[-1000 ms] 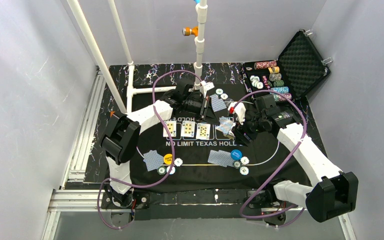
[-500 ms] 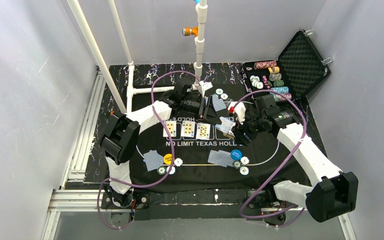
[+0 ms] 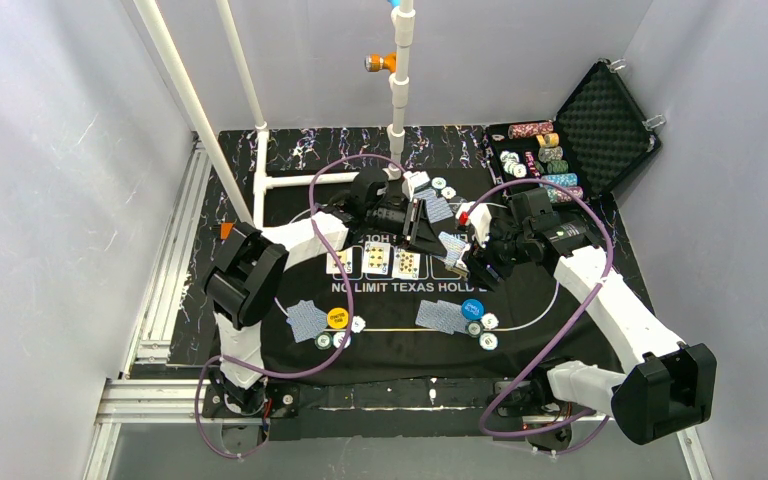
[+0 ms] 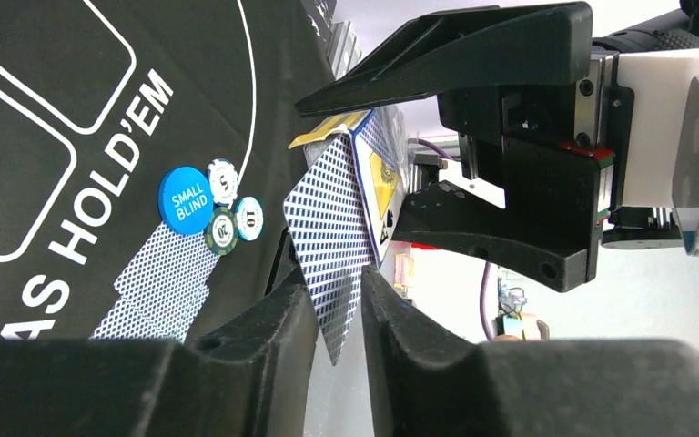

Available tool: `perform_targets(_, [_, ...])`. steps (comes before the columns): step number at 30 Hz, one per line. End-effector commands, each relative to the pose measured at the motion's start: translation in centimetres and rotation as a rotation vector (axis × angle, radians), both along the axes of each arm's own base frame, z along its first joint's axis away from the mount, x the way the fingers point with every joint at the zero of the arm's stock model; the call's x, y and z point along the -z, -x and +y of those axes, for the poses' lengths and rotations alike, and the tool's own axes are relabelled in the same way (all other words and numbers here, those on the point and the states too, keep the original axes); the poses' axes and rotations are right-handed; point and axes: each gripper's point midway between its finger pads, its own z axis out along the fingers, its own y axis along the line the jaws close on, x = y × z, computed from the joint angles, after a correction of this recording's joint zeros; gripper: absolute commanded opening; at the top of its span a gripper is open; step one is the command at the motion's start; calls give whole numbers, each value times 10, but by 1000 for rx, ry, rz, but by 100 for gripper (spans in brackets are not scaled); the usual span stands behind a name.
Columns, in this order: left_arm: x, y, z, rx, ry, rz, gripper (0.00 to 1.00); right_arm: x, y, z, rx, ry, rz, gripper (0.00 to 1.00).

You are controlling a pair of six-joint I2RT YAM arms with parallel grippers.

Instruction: Distribute texas hold em gaming equipment

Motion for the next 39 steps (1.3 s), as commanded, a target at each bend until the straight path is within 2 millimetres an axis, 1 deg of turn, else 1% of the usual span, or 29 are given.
perform_targets(1, [-11, 2, 1, 12, 32, -39, 17, -20, -8, 11, -22, -57, -58, 1])
perform_targets(4, [-14, -5, 5, -10, 34, -54, 12, -20, -7, 10, -22, -53, -58, 1])
perform_targets(7, [-18, -13, 9, -31, 38, -64, 4, -20, -6, 10, -23, -51, -60, 1])
perform_targets(9, [-20, -20, 13, -48, 41, -71, 0, -20, -6, 9, -23, -50, -63, 1])
perform_targets(14, [-24, -31, 23, -74, 48, -86, 0, -19, -5, 8, -21, -45, -62, 1])
perform_targets(18, [-29, -39, 32, -93, 54, -129, 0, -18, -6, 3, -7, -25, -76, 1])
perform_targets(21, [-27, -46, 39, -106, 25, -158, 0, -17, -5, 0, 2, -11, -76, 1])
perform_targets(23, [-25, -50, 40, -107, -3, -175, 0, -17, -4, -2, 8, -4, -79, 1])
perform_targets(27, [-28, -57, 40, -110, -24, -211, 0, -21, -4, -5, 14, 2, -80, 1])
perform_targets(29, [-30, -68, 41, -128, -68, -256, 0, -22, -3, -7, 16, 9, -76, 1])
perform_targets(32, [-25, -78, 44, -120, -135, -303, 0, -26, -2, -8, 19, 8, -83, 1])
perform_targets(34, [-10, -78, 44, -73, -184, -304, 0, -28, -2, -7, 17, 3, -87, 1])
perform_targets(35, [-7, -81, 41, -49, -190, -328, 0, -29, -2, -6, 12, 0, -85, 1])
perform_targets(36, [-1, -76, 41, -7, -216, -319, 0, -29, -1, -6, 8, -1, -81, 1])
perform_targets(39, [11, -65, 37, 113, -258, -348, 0, -26, 4, -6, -15, 4, -65, 1])
